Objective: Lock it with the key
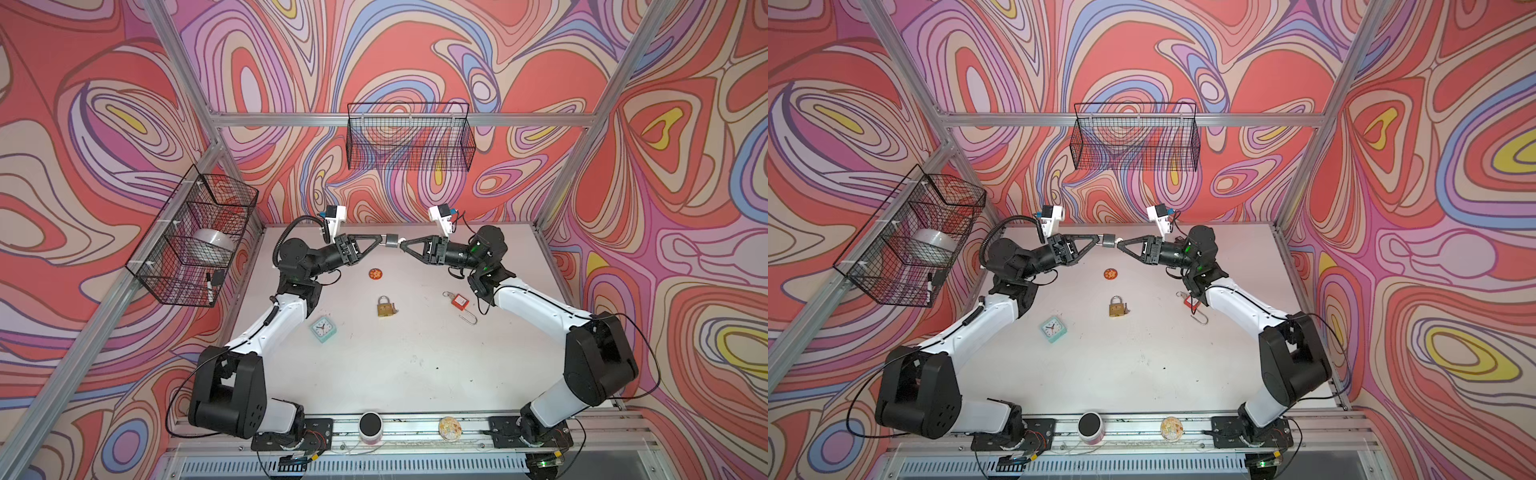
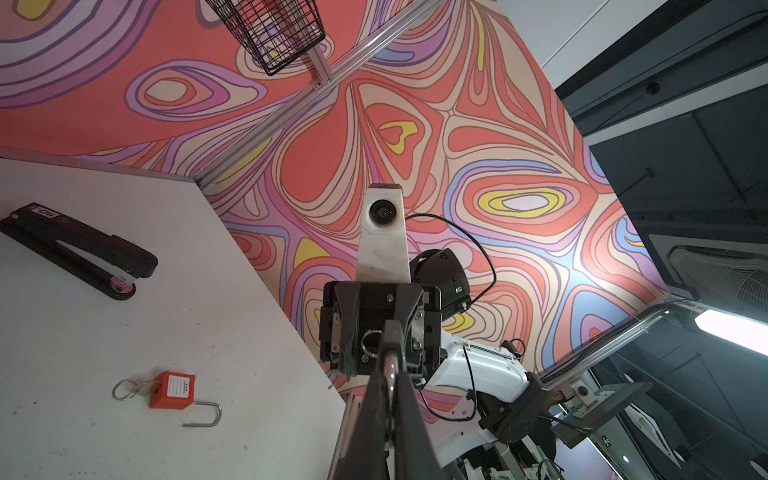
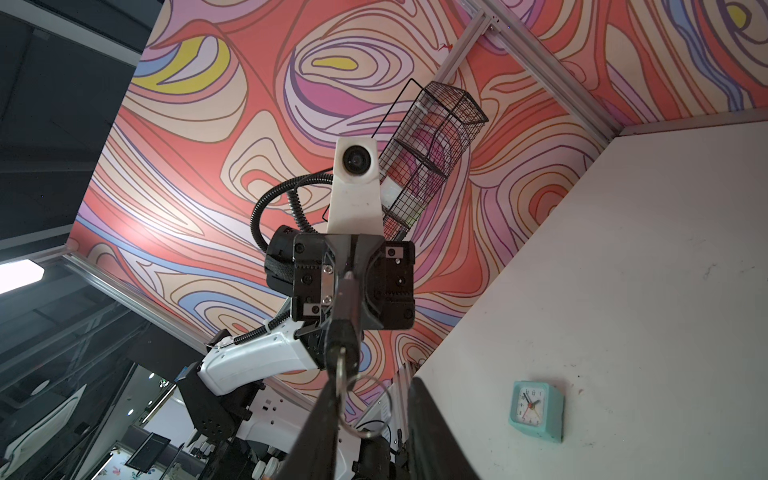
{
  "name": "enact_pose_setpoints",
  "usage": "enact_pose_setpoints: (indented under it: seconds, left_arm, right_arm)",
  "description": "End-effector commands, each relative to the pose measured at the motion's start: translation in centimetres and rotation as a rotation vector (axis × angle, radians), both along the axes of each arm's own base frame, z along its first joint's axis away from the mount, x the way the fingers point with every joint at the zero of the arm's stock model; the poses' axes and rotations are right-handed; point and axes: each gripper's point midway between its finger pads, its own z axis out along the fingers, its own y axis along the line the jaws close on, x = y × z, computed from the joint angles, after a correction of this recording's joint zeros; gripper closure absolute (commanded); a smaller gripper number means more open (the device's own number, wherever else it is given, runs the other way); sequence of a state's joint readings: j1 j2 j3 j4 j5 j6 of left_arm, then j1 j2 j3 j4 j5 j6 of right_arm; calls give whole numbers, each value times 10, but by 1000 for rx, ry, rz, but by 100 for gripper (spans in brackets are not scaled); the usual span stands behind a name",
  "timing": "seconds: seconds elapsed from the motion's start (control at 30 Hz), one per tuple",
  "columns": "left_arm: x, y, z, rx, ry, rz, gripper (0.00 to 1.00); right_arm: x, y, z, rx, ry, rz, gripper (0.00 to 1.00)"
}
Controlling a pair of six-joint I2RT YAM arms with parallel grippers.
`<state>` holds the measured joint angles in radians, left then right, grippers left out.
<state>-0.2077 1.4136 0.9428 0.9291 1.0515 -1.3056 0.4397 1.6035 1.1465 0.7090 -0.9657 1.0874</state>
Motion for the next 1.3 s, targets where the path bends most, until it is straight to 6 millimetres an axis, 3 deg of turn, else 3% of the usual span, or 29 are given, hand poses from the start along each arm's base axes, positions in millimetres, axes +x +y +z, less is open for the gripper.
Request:
enact_pose_setpoints:
  seconds: [0.0,0.2,0.4,0.63,0.97,1.27]
  left_arm:
    - [-11,3,15,-15,-76,-7,100]
    - [-11,3,11,-27,-63,-10,100]
    - [-11,3,10,-21,-62,-9,100]
    - [-11,3,8,-15,-63,-2,100]
    - [-8,2,6,-21,-60,-7,100]
    - [-7,1,0,-3,-53,-3,100]
  right_arm:
    - [-4,-1,10,36,-19,21,71]
    - [-2,-1,11,40,-14,25,77]
    - [0,1,9,36,2,28,100]
    - [0,-2,5,19,15,18,100]
    - [9,-47,-9,-12,55,-111,100]
    - [10,-67,-14,-45,62,-168,100]
